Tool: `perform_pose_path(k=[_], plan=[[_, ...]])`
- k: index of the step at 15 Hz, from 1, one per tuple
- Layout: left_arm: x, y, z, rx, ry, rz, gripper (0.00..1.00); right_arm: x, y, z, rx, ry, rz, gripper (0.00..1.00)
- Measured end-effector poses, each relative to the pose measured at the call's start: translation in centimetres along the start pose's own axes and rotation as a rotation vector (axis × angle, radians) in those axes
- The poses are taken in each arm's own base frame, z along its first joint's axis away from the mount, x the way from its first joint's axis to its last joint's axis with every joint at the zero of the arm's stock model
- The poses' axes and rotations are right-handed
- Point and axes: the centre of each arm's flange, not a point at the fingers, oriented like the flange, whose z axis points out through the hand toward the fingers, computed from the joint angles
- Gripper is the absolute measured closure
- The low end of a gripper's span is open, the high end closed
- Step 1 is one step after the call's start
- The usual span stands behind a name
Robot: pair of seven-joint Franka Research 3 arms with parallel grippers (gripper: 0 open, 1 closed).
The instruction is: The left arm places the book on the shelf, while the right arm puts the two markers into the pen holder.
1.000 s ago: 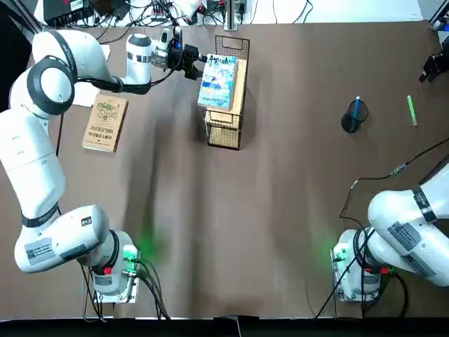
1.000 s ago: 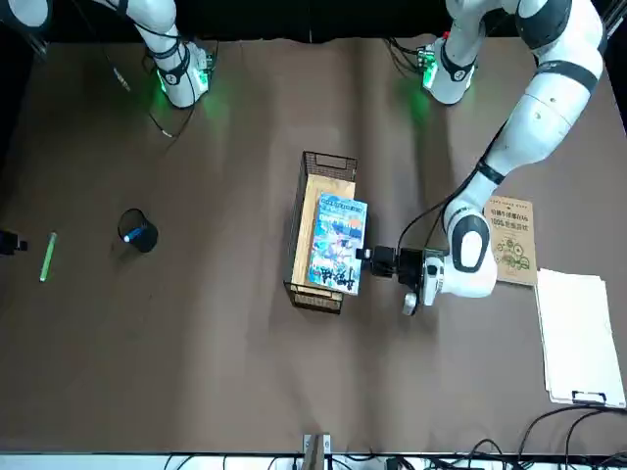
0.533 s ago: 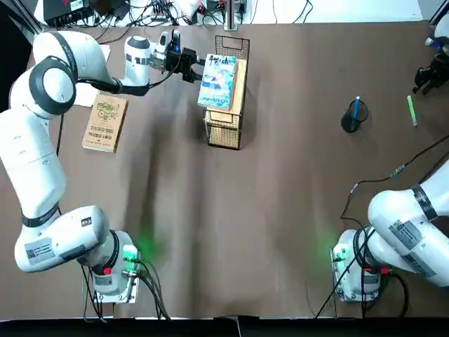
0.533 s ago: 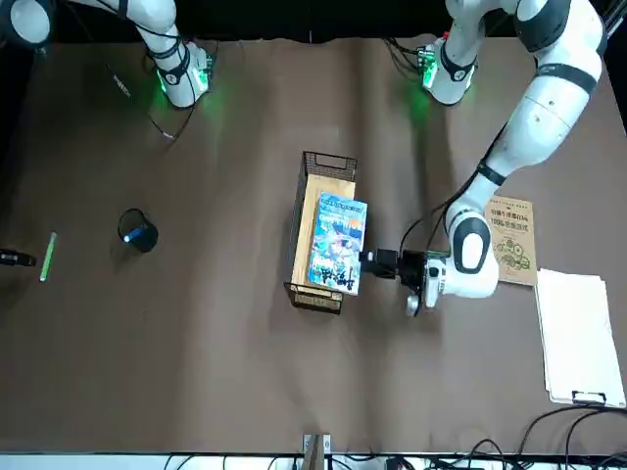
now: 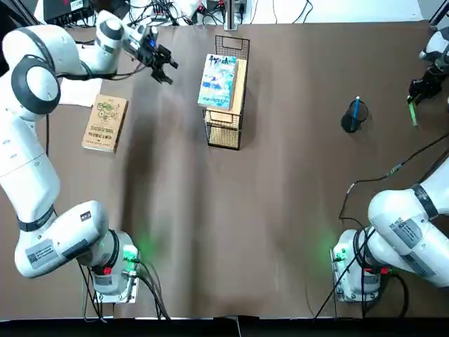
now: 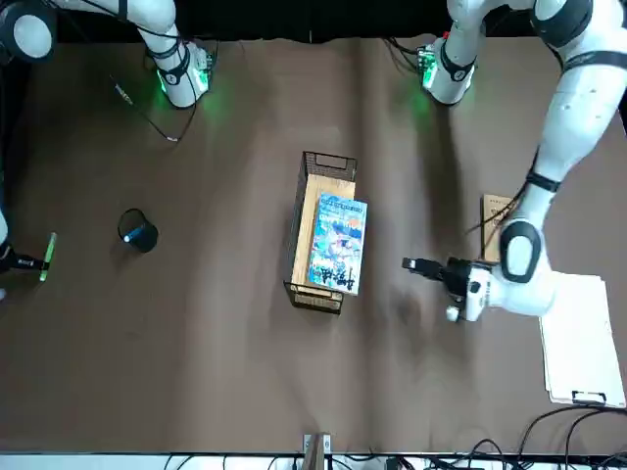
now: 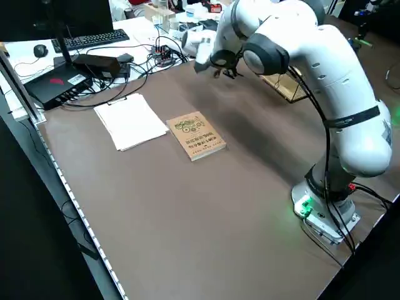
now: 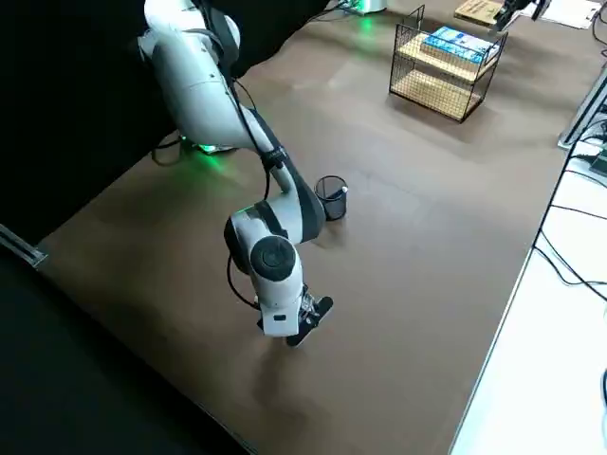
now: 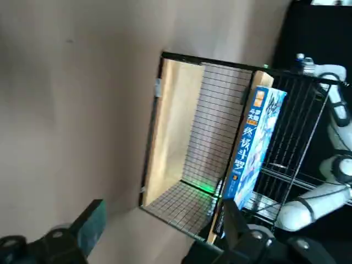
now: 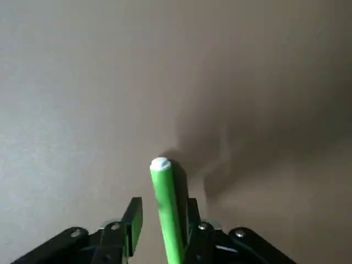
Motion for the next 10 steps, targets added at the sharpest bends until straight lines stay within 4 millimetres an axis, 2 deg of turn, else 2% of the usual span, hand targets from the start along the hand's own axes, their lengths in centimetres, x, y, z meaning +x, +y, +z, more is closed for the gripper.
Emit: perform_pose_path(k=[3, 4, 6, 10], plan=[[-0.9, 2.9, -4.9, 0.179, 0.036, -0.040, 0.00, 0.0, 0.0, 1.2, 0.006, -0.004, 0.000, 0.62], [-2.3, 5.5, -7.4, 0.297, 0.039, -0.074, 0.00, 0.1, 0.1, 1.3, 0.001, -0.001, 0.000, 0.66], [-3.6, 8.6, -9.5, 0.437, 0.047, -0.090, 0.00, 0.0, 0.4, 1.2, 0.000, 0.001, 0.002, 0.83], [-6.2, 14.6, -12.5, 0.793, 0.122, -0.083, 0.00, -0.4, 0.2, 1.0, 0.015, -0.030, -0.076, 0.83]])
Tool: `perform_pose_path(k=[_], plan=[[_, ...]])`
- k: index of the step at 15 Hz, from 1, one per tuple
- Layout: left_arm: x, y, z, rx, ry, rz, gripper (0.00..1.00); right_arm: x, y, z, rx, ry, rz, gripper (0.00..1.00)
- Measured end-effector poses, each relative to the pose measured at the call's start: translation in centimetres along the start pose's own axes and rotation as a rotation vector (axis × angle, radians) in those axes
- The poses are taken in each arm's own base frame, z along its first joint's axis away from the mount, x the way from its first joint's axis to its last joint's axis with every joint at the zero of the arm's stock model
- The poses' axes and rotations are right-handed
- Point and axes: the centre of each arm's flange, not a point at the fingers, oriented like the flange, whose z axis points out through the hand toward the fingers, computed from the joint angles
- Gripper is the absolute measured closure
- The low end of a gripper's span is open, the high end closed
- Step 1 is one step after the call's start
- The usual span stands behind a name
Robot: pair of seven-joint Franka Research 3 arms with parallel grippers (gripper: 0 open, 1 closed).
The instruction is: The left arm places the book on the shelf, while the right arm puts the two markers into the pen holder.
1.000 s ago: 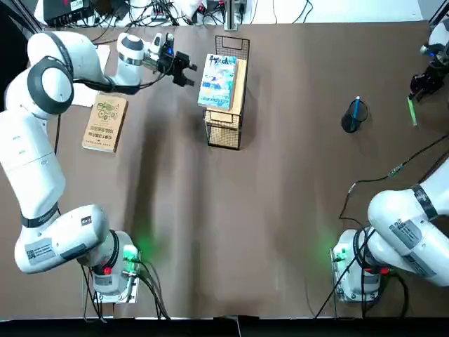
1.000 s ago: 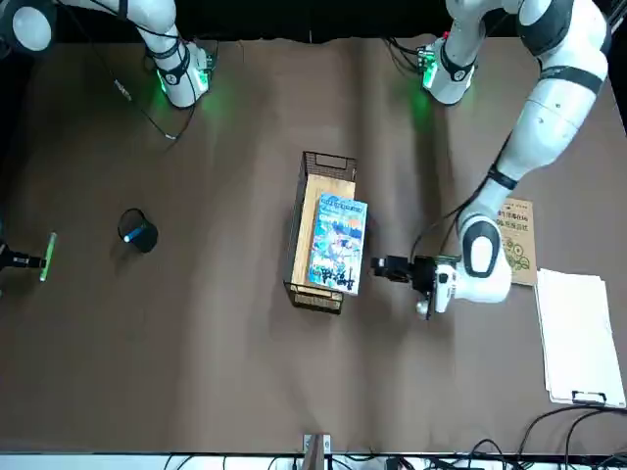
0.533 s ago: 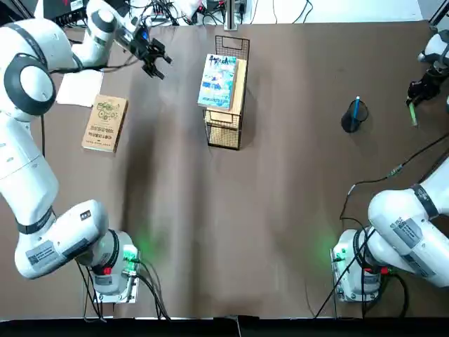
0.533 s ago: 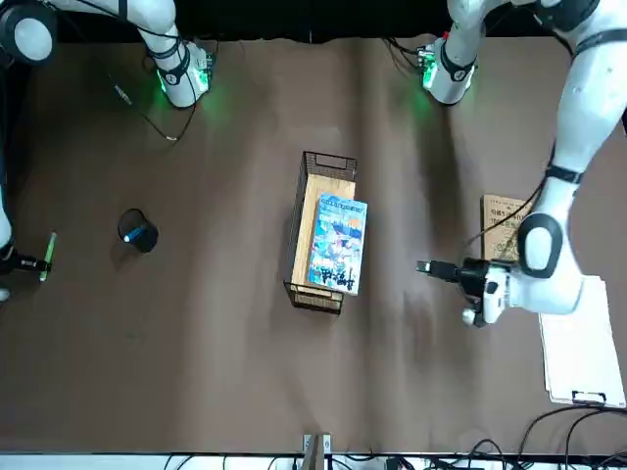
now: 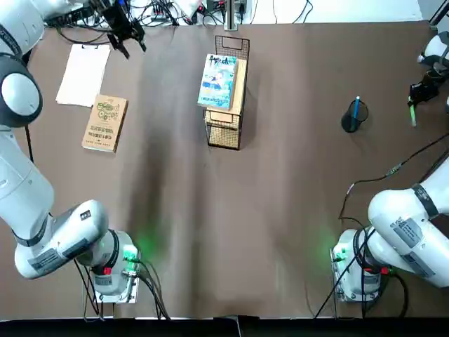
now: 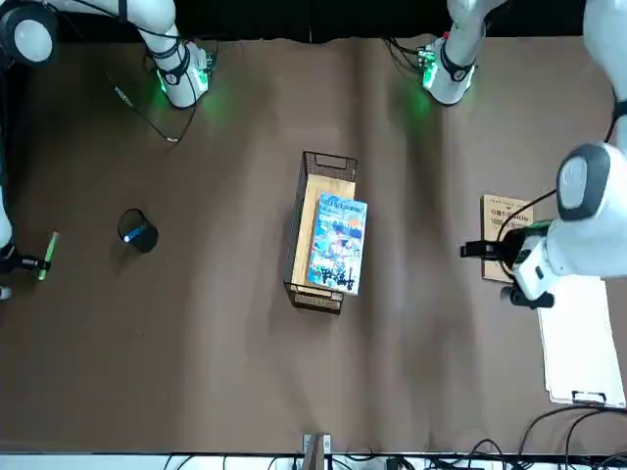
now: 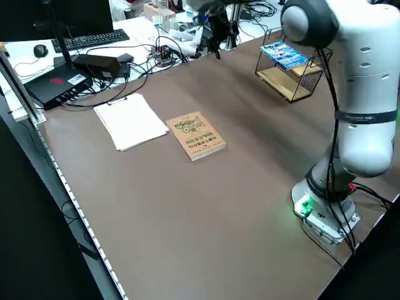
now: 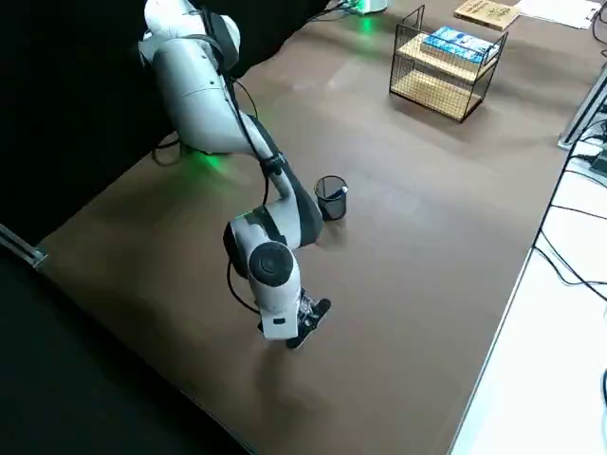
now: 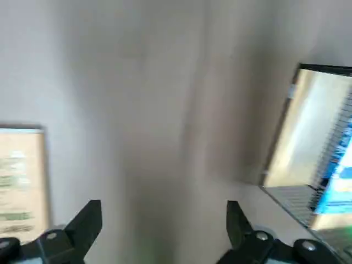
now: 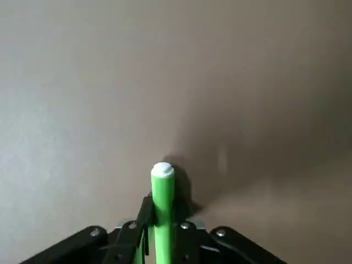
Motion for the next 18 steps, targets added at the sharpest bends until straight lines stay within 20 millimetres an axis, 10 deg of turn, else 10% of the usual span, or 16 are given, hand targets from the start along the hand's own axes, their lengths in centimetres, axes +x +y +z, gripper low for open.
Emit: perform_pose_path(k=[3, 8, 11, 14, 18], plan=[[-1.9, 2.0, -5.1, 0.176, 0.101, -0.020, 0.00, -0.2, -3.1, -3.2, 0.101, -0.086, -0.169, 0.83], [-10.0, 4.4, -15.8, 0.268, 0.217, -0.125, 0.00, 0.3, -14.5, -12.0, 0.530, -0.037, -0.333, 0.83], [-12.4, 4.8, -17.5, 0.270, 0.231, -0.147, 0.00, -1.2, -16.3, -14.7, 0.774, 0.030, -0.422, 0.83], [-12.1, 4.6, -16.3, 0.279, 0.193, -0.098, 0.00, -3.1, -16.4, -13.5, 1.051, 0.188, -0.600, 0.83], [-11.7, 4.4, -15.6, 0.308, 0.169, -0.026, 0.00, -4.9, -17.5, -5.0, 1.318, 0.529, -0.831, 0.83]])
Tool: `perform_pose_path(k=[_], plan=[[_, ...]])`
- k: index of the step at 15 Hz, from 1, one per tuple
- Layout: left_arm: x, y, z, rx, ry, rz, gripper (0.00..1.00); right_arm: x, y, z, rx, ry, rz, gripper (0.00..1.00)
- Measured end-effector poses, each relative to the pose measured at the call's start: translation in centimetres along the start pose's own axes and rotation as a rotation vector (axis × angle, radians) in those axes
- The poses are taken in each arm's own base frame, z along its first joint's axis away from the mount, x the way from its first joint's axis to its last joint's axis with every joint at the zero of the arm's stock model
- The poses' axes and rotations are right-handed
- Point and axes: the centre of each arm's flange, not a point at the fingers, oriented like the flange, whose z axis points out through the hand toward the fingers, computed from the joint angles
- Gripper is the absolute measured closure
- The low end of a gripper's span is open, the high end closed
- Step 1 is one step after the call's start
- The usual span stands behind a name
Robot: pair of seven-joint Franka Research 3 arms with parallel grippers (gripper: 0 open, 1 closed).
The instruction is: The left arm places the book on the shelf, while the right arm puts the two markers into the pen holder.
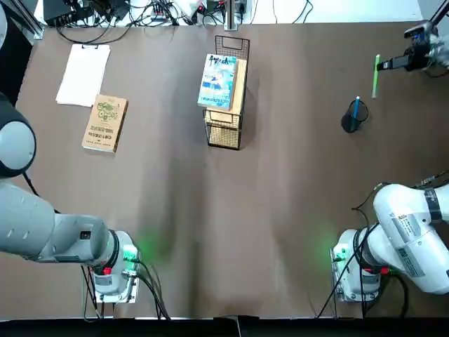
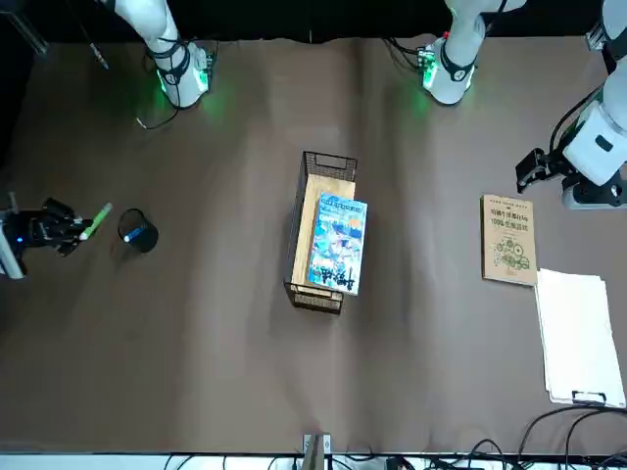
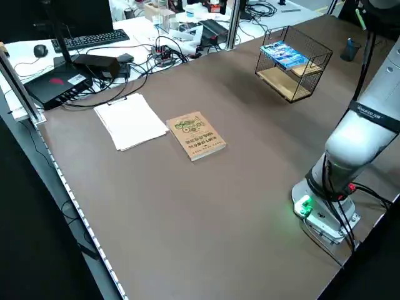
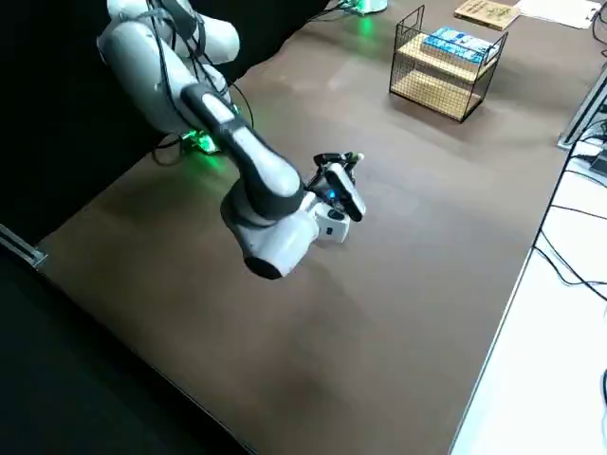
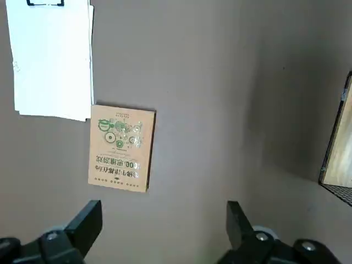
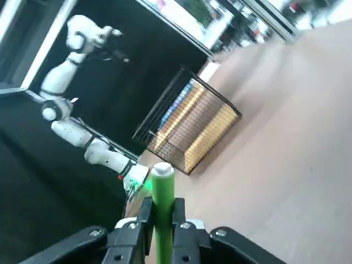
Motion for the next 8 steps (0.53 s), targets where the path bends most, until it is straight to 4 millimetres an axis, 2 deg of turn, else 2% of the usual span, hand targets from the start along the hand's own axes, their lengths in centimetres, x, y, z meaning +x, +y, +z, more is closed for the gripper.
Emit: perform_pose_path(k=[5, 8], plan=[[0.0, 0.6, -0.1, 0.001, 0.002, 0.011, 0.00, -5.8, 3.9, 0.8, 0.045, 0.095, -0.192, 0.83], [0.0, 0.6, -0.3, 0.001, 0.006, 0.012, 0.00, -7.3, 4.4, 0.4, 0.038, 0.108, -0.219, 0.83]])
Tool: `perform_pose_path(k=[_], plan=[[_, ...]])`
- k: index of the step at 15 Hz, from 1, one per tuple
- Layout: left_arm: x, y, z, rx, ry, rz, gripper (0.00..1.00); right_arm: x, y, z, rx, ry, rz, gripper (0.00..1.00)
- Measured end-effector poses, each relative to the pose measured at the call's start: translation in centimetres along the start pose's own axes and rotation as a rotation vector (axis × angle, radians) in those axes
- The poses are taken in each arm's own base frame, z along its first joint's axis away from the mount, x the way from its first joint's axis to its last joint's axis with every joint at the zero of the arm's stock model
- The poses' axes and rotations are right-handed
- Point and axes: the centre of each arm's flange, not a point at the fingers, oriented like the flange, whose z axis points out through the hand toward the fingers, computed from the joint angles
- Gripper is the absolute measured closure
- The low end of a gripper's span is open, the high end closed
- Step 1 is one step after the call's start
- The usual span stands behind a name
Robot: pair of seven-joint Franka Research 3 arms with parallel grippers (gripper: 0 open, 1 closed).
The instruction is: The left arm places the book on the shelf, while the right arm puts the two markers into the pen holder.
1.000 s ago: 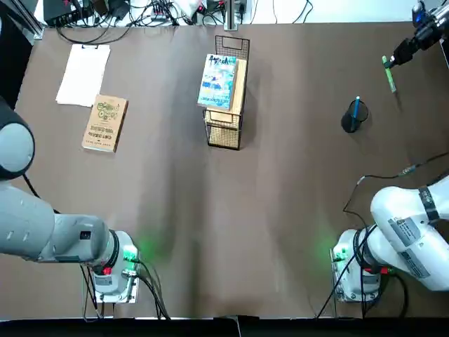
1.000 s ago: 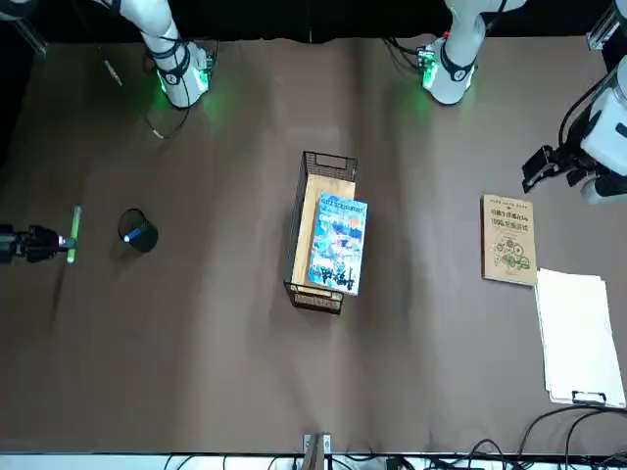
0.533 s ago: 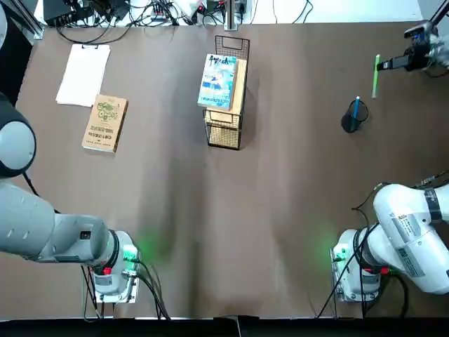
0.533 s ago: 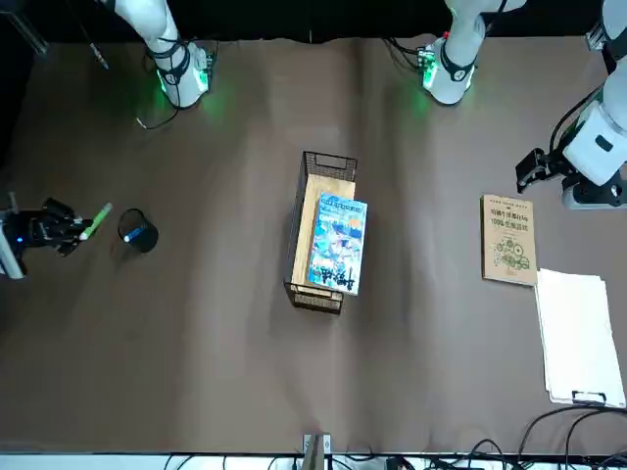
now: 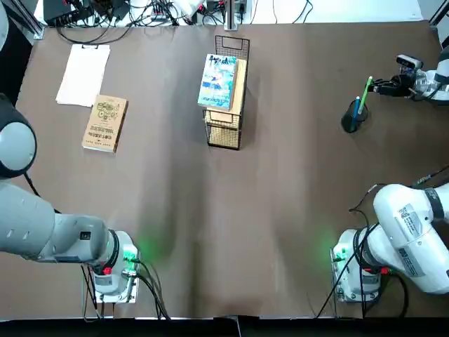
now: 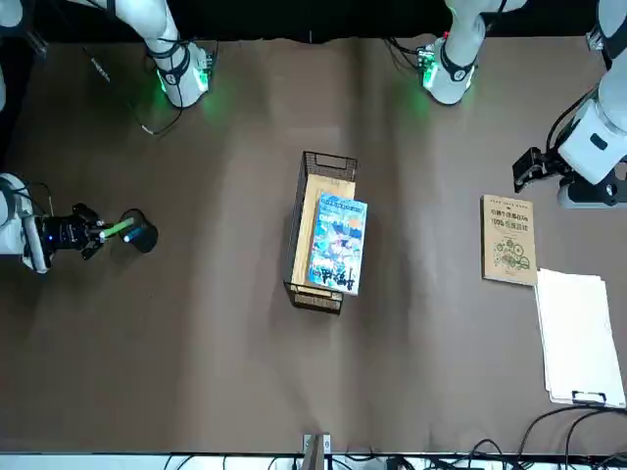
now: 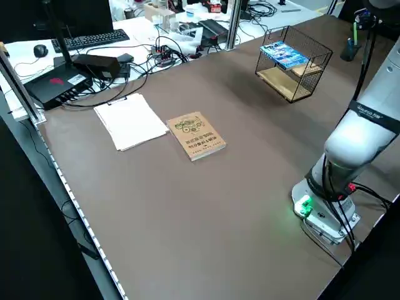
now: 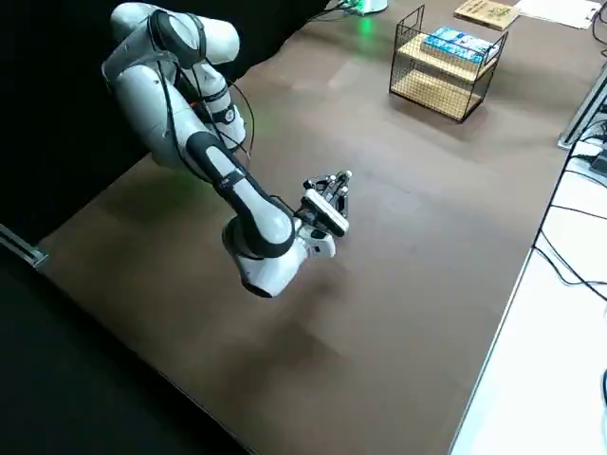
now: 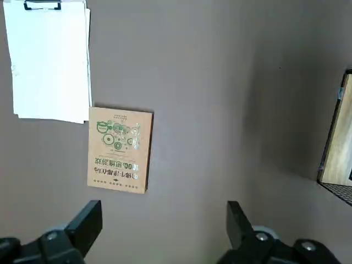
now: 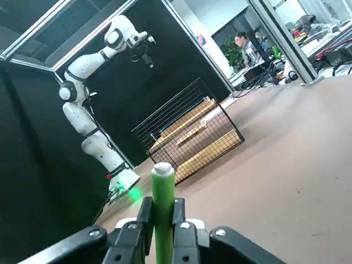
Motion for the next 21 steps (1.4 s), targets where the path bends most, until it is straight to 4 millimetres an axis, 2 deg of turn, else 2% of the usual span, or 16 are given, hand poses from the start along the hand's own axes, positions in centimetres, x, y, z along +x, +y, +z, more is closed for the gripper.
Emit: perform_pose_path(k=[2, 4, 6, 8, 10, 12, 14, 16, 17, 21], plan=[[0.0, 0.1, 0.0, 0.001, -0.001, 0.003, 0.00, -0.4, 0.0, -0.4, -0.007, 0.000, -0.006, 0.81], [-0.1, 0.4, 0.0, 0.001, -0.002, 0.008, 0.00, -0.5, -0.1, -0.6, -0.010, 0.002, -0.007, 0.67], [-0.1, 0.4, 0.0, 0.001, -0.006, 0.008, 0.00, -0.4, -0.3, -0.6, 0.000, 0.004, -0.008, 0.64], [-0.1, 0.2, 0.1, 0.002, -0.009, 0.004, 0.00, 0.2, -0.7, -0.8, 0.013, 0.004, 0.022, 0.53], [-0.1, 0.1, 0.1, 0.002, -0.010, 0.004, 0.00, 2.0, -1.4, -1.4, 0.004, -0.013, 0.110, 0.53], [-0.1, 0.1, 0.2, 0.002, -0.013, 0.013, 0.00, 5.5, -2.7, -2.1, -0.031, -0.052, 0.207, 0.53], [0.0, 0.0, 0.4, 0.002, -0.016, 0.011, 0.00, 9.9, -4.4, -2.6, -0.093, -0.130, 0.279, 0.53], [0.1, -0.3, 0.6, 0.001, -0.020, 0.006, 0.00, 13.9, -6.0, -2.0, -0.166, -0.256, 0.368, 0.54], [0.2, -0.4, 0.7, 0.001, -0.022, 0.003, 0.00, 17.5, -6.9, -0.1, -0.255, -0.414, 0.493, 0.54], [0.3, -1.1, 0.8, 0.001, -0.025, -0.010, 0.00, 23.8, -8.6, 6.4, -0.494, -0.713, 0.719, 0.54]])
